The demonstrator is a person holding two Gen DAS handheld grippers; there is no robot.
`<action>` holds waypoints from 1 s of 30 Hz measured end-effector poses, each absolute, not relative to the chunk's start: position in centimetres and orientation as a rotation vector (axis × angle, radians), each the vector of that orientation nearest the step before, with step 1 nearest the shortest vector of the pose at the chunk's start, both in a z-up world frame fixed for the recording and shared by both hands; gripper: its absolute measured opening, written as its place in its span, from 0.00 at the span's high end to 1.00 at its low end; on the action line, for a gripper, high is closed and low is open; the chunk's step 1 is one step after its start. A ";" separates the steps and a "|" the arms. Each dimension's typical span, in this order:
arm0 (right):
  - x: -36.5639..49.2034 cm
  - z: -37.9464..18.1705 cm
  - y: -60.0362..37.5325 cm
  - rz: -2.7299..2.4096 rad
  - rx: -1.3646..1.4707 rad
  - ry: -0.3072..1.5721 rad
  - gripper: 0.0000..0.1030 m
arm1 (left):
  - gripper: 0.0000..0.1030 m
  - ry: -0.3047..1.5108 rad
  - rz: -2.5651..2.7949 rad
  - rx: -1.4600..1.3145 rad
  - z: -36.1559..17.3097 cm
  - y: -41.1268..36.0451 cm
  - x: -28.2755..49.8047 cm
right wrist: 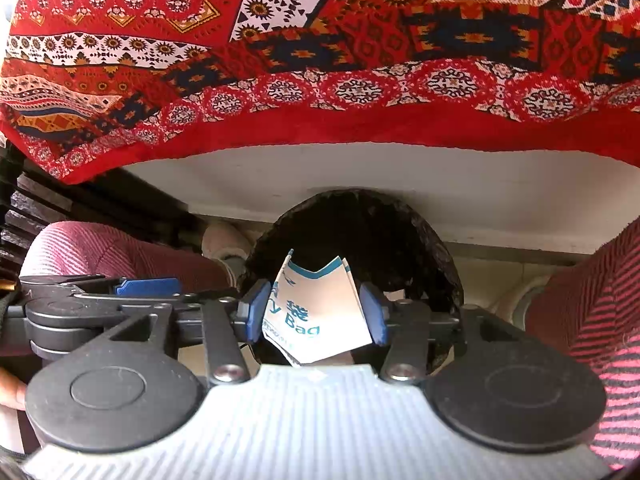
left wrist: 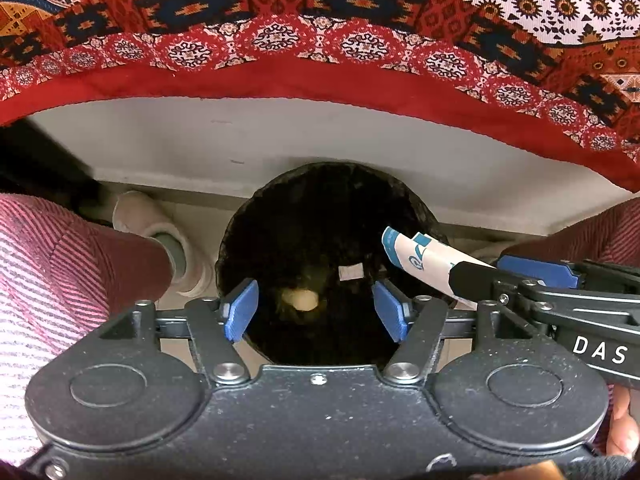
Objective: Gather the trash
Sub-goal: 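Open the left tool to drop the chip while the right tool drops the paper bag, then raise both empty tools back over the patterned cloth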
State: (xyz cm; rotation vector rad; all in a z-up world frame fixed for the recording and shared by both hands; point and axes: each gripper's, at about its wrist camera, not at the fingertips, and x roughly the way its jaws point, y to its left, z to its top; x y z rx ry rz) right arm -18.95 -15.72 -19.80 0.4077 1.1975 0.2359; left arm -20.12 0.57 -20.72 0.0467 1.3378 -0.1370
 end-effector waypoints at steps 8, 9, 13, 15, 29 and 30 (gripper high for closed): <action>-19.0 -19.6 -15.9 0.232 0.424 1.180 0.32 | 0.37 1.339 -0.133 0.048 -20.6 0.6 -20.1; -19.1 -19.6 -15.9 0.231 0.424 1.180 0.31 | 0.36 1.339 -0.132 0.047 -20.6 0.6 -20.1; -19.1 -19.6 -15.9 0.230 0.425 1.180 0.31 | 0.36 1.339 -0.130 0.049 -20.6 0.7 -20.1; -19.1 -19.6 -15.9 0.230 0.425 1.180 0.30 | 0.36 1.339 -0.130 0.048 -20.5 0.7 -20.1; -20.2 -11.7 -16.6 0.341 0.348 1.012 0.30 | 0.35 1.105 -0.260 0.063 -9.5 1.8 -22.0; -20.3 -10.3 -16.8 0.365 0.340 0.982 0.29 | 0.35 1.061 -0.287 0.070 -7.7 2.0 -22.1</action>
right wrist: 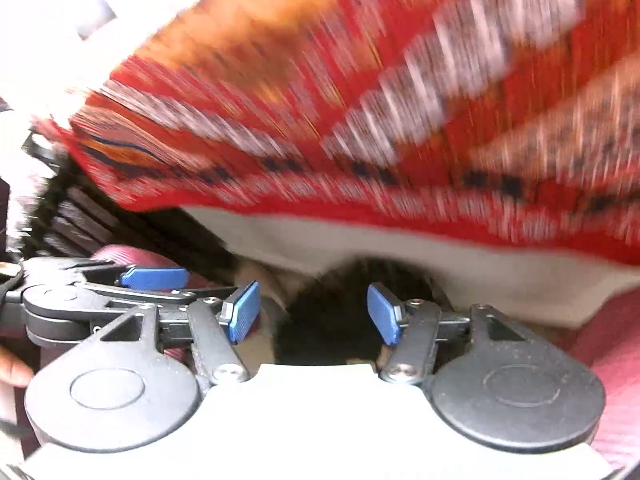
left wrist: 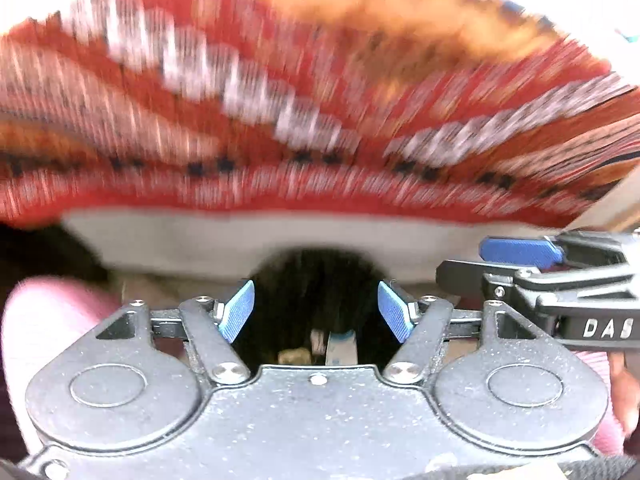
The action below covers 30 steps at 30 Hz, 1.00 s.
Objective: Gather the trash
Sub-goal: 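Raise both empty tools back over the patterned cloth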
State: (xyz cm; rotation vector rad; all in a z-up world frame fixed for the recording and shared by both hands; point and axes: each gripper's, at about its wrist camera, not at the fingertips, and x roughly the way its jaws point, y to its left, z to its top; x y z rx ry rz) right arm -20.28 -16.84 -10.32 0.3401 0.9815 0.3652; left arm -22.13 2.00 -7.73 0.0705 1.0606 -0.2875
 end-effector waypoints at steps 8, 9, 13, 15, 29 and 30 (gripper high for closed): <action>-20.1 -0.3 -18.5 0.426 0.176 0.694 0.18 | 0.20 0.764 -0.360 0.025 2.1 1.8 -20.7; -19.9 0.5 -18.9 0.417 0.167 0.665 0.18 | 0.20 0.731 -0.362 0.020 2.9 1.8 -20.2; -18.3 2.7 -20.2 0.321 0.133 0.563 0.16 | 0.20 0.644 -0.339 0.018 4.7 1.2 -17.6; -17.5 3.4 -21.1 0.269 0.134 0.528 0.16 | 0.19 0.587 -0.319 -0.006 5.4 1.2 -16.2; -8.1 3.5 -28.5 -0.041 0.129 0.512 0.13 | 0.18 0.445 -0.250 -0.032 6.1 -2.0 -3.6; -7.5 3.3 -28.7 -0.050 0.129 0.519 0.13 | 0.15 0.437 -0.256 -0.029 6.0 -2.5 -3.0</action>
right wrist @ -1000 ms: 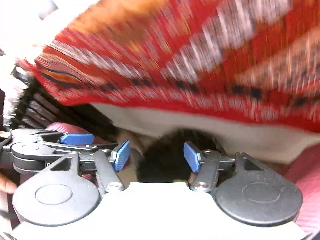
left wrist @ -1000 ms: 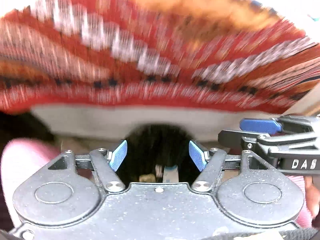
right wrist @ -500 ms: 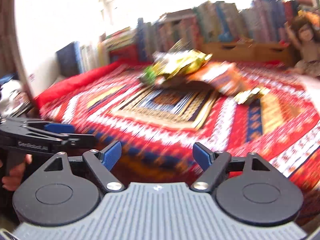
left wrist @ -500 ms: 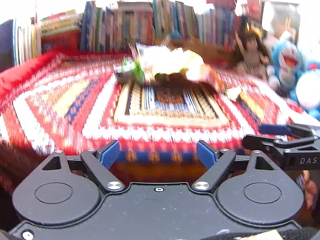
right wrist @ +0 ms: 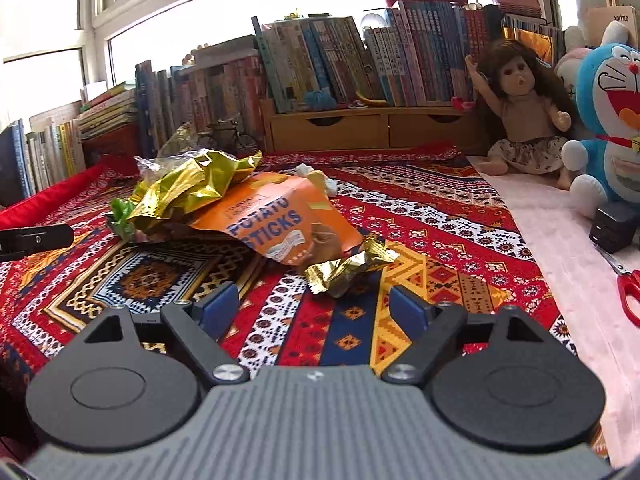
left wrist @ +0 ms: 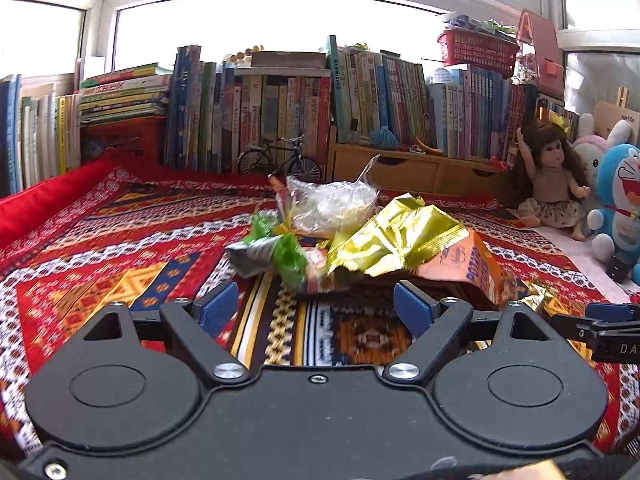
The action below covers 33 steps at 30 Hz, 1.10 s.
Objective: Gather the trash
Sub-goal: 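Raise both empty tools back over the patterned cloth, then grasp the gold foil wrapper with the left tool while the right tool grasps a gold foil scrap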
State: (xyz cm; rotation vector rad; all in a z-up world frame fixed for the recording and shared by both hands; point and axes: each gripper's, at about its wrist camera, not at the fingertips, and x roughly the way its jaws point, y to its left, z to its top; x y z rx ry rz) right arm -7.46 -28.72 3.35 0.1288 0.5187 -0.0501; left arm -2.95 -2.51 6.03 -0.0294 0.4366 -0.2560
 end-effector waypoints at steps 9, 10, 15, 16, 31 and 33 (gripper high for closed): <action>-3.3 2.0 -29.6 -0.074 0.114 0.572 0.13 | 0.08 0.365 -0.350 -0.034 5.6 -6.5 1.6; -3.0 1.9 -29.6 -0.075 0.116 0.575 0.13 | 0.08 0.368 -0.351 -0.041 5.5 -6.9 2.2; -2.0 1.4 -29.8 -0.068 0.142 0.597 0.15 | 0.01 0.378 -0.388 -0.107 4.6 -8.6 4.5; -1.9 1.3 -29.8 -0.065 0.145 0.601 0.17 | 0.00 0.379 -0.386 -0.106 4.4 -9.0 4.8; -2.9 1.6 -29.3 -0.052 0.167 0.574 0.78 | 0.57 0.394 -0.390 0.015 3.8 -10.3 3.6; -3.4 1.7 -29.3 -0.045 0.179 0.556 0.78 | 0.57 0.372 -0.405 0.029 4.2 -9.9 2.4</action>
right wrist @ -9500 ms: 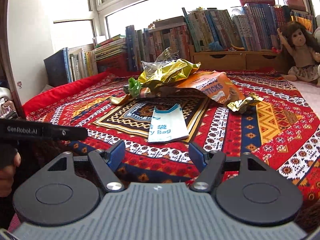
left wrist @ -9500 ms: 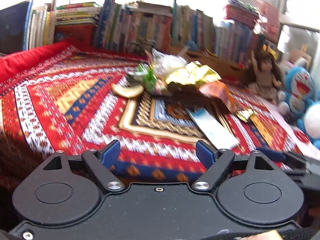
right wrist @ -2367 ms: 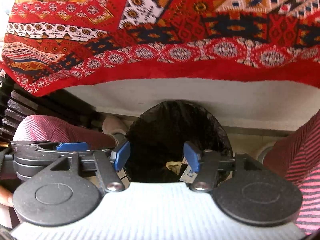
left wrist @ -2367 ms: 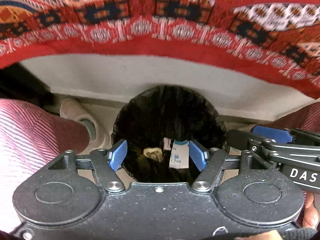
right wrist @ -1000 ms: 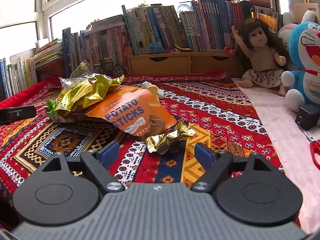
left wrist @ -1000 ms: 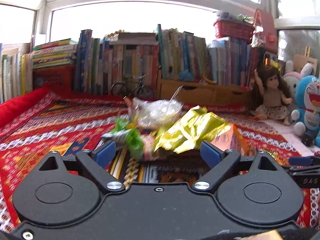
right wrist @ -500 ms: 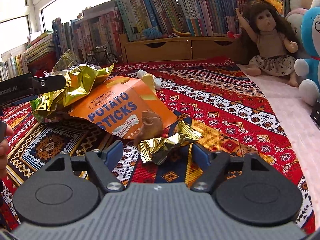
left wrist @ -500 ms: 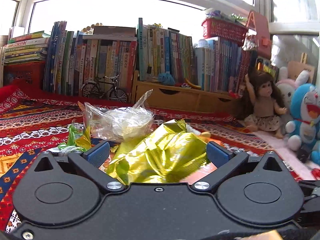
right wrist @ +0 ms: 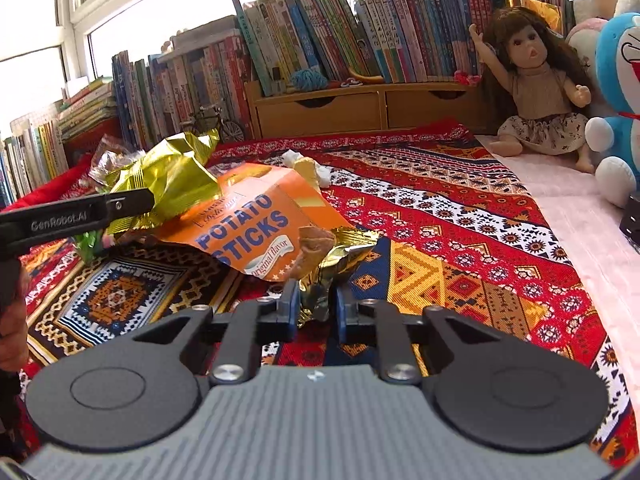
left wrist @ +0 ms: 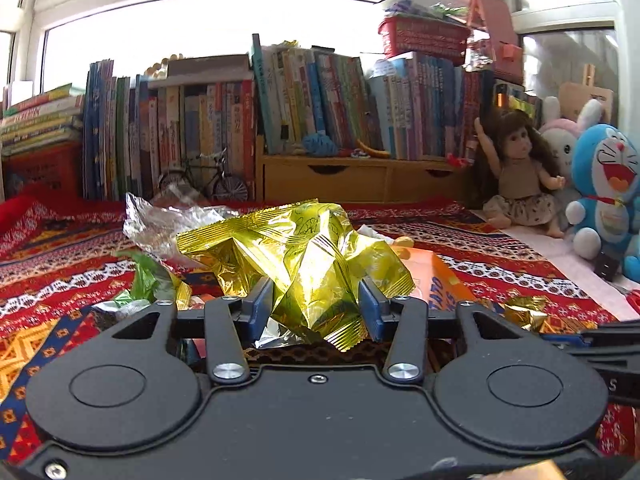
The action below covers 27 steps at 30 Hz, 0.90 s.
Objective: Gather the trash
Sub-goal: 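Grasp the gold foil wrapper with the left tool while the right tool grasps a gold foil scrap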
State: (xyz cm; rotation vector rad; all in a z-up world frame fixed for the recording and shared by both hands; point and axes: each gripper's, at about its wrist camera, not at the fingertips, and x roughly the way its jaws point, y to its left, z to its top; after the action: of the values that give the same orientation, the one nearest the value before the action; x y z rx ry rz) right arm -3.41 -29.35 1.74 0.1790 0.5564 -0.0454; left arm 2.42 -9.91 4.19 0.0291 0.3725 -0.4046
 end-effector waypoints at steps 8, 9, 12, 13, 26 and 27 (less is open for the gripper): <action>-6.2 2.7 -28.1 0.026 0.185 0.512 0.78 | 0.58 0.358 -0.446 0.024 5.3 -7.1 -3.5; -6.7 2.8 -27.8 0.039 0.186 0.509 0.78 | 0.58 0.361 -0.452 0.025 5.4 -6.8 -4.2; -8.2 3.1 -26.7 0.077 0.174 0.498 0.78 | 0.58 0.354 -0.471 0.025 5.8 -5.6 -6.8; -8.8 3.3 -26.2 0.091 0.167 0.494 0.78 | 0.58 0.352 -0.479 0.020 5.9 -5.1 -7.6; -14.9 3.6 -21.5 0.263 0.100 0.518 0.78 | 0.58 0.430 -0.520 -0.043 5.8 1.9 -17.8; -15.3 3.4 -21.2 0.273 0.093 0.526 0.78 | 0.58 0.438 -0.522 -0.039 5.6 2.4 -18.6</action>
State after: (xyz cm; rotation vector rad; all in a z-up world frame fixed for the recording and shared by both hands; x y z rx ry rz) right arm -15.30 -21.17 3.39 0.0927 0.5258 0.2726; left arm -18.57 2.35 5.63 -0.0389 0.4384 -0.5219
